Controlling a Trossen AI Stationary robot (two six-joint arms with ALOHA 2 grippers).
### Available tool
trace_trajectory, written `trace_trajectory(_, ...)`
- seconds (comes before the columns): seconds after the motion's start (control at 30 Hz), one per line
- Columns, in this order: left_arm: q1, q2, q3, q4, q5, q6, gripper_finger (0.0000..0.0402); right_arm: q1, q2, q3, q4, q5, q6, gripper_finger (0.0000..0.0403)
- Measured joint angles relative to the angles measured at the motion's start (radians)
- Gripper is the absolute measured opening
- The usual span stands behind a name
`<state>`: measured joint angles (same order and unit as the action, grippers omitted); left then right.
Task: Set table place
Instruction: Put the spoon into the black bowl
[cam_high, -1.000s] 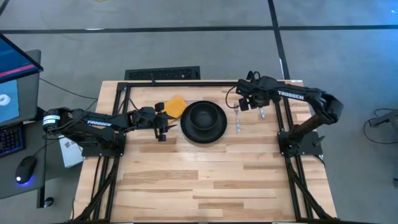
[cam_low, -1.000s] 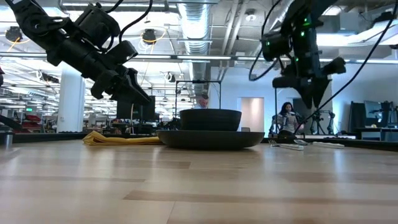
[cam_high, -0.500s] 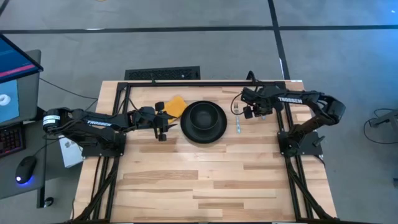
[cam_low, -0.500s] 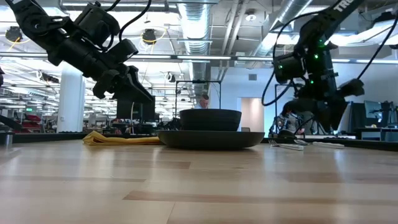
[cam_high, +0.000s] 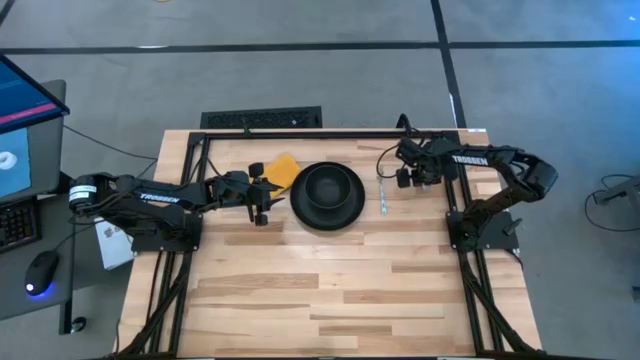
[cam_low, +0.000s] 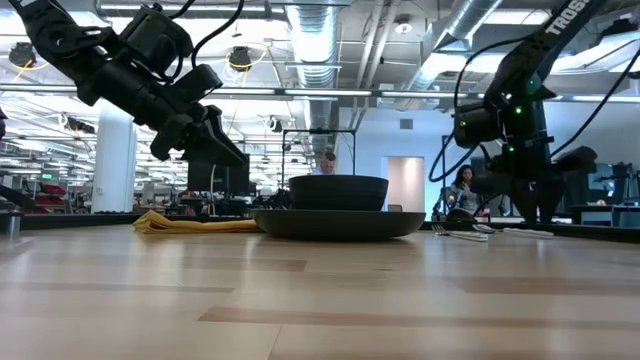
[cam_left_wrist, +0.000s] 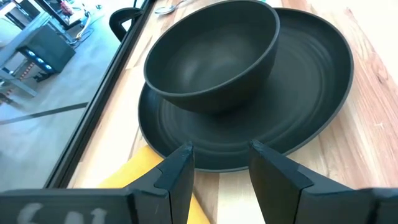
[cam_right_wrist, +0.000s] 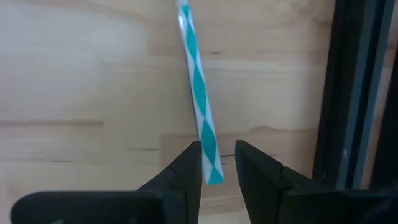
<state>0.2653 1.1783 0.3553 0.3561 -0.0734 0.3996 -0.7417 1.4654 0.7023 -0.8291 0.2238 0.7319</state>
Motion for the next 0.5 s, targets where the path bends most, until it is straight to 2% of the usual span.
trace_trajectory(0.17,0.0,0.0,0.0,0.0,0.0,0.0,0.014,-0.007,0.0,-0.04,0.059,-0.039,-0.007,0.0119)
trace_trajectory(0.5,0.0,0.0,0.0,-0.001,0.001,-0.001,0.014,-0.007,-0.003,-0.073,0.094,-0.048,-0.007,0.0114)
